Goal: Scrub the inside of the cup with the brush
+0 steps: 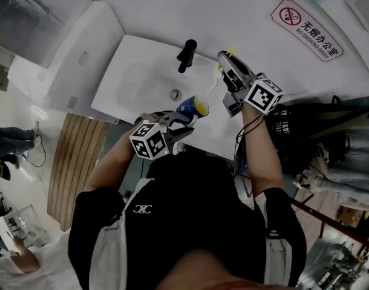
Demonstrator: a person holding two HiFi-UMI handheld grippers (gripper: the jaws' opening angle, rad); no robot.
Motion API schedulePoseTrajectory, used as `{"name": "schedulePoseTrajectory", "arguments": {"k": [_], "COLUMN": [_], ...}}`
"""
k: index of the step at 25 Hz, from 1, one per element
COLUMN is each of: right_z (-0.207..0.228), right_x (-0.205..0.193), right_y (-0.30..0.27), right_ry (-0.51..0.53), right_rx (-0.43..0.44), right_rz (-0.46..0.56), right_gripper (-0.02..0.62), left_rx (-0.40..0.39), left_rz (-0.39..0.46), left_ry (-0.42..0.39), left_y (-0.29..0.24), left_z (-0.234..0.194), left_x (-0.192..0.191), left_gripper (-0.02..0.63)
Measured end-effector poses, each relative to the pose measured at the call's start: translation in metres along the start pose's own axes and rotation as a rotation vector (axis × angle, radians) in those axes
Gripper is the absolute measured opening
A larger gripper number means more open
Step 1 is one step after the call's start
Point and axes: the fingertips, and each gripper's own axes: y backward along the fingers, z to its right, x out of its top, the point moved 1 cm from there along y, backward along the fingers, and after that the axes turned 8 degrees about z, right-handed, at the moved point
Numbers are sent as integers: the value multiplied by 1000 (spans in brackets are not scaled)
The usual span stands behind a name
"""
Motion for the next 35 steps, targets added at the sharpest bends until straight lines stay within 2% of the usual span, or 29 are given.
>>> {"name": "schedulePoseTrajectory", "arguments": {"k": [4, 9, 12, 17, 23, 27, 29, 31, 35], "right_z": [35, 64, 67, 61, 35, 17, 15, 14, 16], "right_x": [-7, -28, -40, -61, -71, -58, -48, -36, -13], "right_y": [14, 46, 63, 88, 108, 105, 100, 93, 77], "right_ry": [-40, -124, -180, -189, -198, -231, -236, -250, -341], "right_rx": [-94, -150, -146, -117, -48, 16, 13, 9, 52], "right_rz": [-26, -86, -122, -232, -324, -277, -232, -171, -11], "right_gripper": [60, 61, 61, 60, 57, 58, 58, 58, 57], "left_rx": [35, 102, 132, 195, 249, 245, 238, 231, 209], "left_rz": [41, 61, 68, 100, 74, 76, 78, 89, 134], "left_ry": [62, 128, 158, 236, 254, 266, 264, 267, 282], "left_y": [10, 25, 30, 36, 41, 37, 34, 31, 28], "left_z": [-7, -24, -33, -49, -67, -69, -68, -68, -67], "left_x": [0, -12, -19, -31, -45, -47, -45, -41, -30], "left_gripper": [46, 51, 52, 52, 52, 52, 51, 52, 52]}}
